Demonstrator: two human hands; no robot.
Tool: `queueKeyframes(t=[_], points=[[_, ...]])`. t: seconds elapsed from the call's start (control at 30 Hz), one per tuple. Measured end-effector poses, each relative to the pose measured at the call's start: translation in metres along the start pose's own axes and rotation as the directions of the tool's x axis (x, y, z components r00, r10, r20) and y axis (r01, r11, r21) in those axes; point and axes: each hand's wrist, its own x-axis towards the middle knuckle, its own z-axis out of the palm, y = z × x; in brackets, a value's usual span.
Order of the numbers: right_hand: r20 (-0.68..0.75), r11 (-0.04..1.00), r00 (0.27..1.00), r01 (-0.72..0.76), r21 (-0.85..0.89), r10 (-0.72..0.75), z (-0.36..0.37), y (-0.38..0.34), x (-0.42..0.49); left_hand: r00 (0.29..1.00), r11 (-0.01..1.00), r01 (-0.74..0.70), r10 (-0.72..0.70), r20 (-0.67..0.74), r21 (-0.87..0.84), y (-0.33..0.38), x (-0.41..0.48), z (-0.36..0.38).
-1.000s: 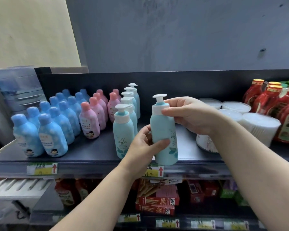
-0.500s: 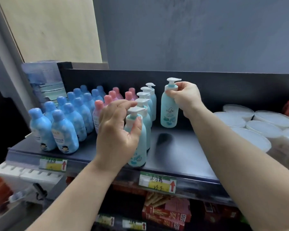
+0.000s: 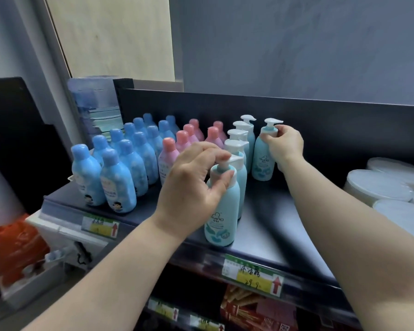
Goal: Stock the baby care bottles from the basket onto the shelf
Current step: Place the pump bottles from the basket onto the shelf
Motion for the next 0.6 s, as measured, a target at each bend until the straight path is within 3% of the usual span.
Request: queueKeyframes(t=[0.33,0.6], points=[[0.031,0.995,0.999,-0.031,-0.099,0.035,-0.002,-0.001,-0.011,0.999,1.0,0.003,-0.004,0.037,0.009,-0.003,-0.001,-0.003],[-0.039,0.986,0.986,0.163,-0.038,-0.165,-0.025,-0.04,-0.11,0.996,0.998,0.031,-0.027,0.086,-0.054,-0.003,-0.023,-0.027]])
